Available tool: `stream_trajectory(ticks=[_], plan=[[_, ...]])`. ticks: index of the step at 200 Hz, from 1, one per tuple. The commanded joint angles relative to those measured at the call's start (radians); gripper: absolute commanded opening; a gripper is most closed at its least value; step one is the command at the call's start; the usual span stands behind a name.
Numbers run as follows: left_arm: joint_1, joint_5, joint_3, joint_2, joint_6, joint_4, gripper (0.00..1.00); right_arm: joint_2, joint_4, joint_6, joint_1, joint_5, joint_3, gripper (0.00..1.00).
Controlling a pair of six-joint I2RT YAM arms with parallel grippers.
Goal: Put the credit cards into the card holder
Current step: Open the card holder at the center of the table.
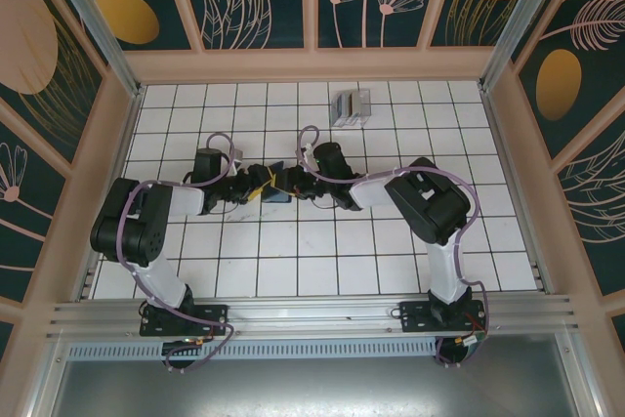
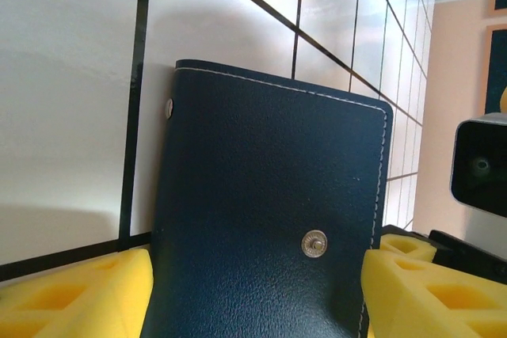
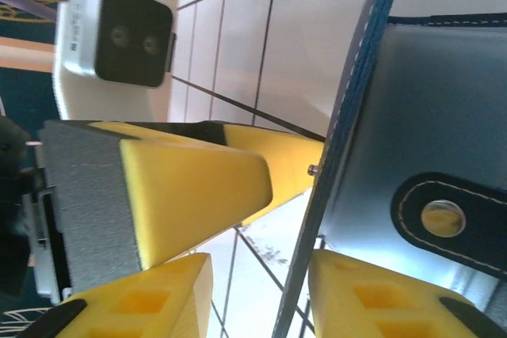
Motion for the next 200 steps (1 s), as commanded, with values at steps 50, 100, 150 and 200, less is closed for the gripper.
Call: stream_trajectory(ticks=[50, 100, 150, 200], plan=[[-0.005, 0.041, -0.013, 0.093, -0.11, 0.161, 0.69, 0.043, 0.251, 0.091, 0.007, -0.055, -0.002, 0.28], [-0.004, 0.07, -0.048, 0.076, -0.191, 0.295, 0.73, 0.09, 0.298, 0.117, 0.013, -0.04, 0.008, 0.17], [-0.001, 0.101, -0.037, 0.057, -0.163, 0.274, 0.74, 0.11, 0.299, 0.114, 0.009, -0.02, 0.015, 0.13], [0.0, 0.124, -0.051, 0.065, -0.154, 0.288, 0.73, 0.132, 0.3, 0.113, 0.0, -0.01, 0.046, 0.26]])
